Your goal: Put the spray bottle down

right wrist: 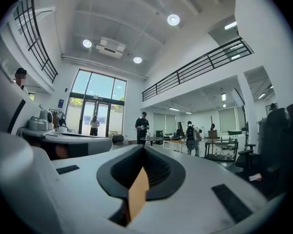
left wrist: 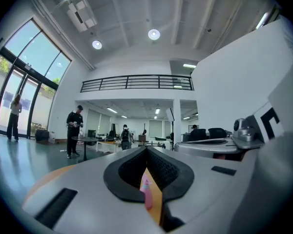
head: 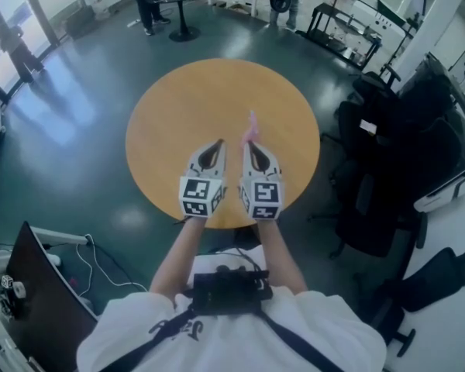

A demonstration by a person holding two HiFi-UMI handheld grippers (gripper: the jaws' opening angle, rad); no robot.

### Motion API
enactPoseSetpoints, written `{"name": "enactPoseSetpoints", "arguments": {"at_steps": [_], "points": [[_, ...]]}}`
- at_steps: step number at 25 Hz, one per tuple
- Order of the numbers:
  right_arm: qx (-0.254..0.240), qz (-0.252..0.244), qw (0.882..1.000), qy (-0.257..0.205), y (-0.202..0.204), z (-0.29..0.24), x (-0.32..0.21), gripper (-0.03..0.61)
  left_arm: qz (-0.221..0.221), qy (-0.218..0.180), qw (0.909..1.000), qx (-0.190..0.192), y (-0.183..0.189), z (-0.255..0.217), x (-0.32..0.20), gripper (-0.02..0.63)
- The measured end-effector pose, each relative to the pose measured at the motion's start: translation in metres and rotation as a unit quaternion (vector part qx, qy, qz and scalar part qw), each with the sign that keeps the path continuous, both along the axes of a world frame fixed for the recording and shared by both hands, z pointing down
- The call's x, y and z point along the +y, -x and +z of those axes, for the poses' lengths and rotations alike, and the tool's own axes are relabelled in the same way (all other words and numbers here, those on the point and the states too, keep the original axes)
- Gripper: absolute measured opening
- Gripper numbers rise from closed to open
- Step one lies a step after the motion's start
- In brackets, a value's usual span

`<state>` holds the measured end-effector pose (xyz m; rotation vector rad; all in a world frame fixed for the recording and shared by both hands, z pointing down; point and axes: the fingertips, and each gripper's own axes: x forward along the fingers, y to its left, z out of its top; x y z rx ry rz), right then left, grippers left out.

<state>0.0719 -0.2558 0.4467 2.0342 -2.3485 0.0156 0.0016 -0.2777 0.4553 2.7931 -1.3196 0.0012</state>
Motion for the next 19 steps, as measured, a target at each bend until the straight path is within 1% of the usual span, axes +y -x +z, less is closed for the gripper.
{"name": "enactPoseSetpoints", "arguments": {"at_steps": [9, 13, 19], "points": [[0.001, 0.009, 1.000, -0.015, -0.002, -0.017, -0.002, 0.014, 0.004, -0.025, 0.9997, 0.005, -0.002, -0.017, 0.000, 0.012], [0.009, 0.020, 1.000, -0.012, -0.010, -0.013, 0.000, 0.014, 0.012, -0.026, 0.9995, 0.009, -0.007, -0.019, 0.002, 0.012], [-0.003, 0.027, 1.000, -0.014, -0.010, -0.018, 0.008, 0.014, 0.017, -0.018, 0.9997, 0.006, -0.009, -0.015, 0.006, 0.012]]}}
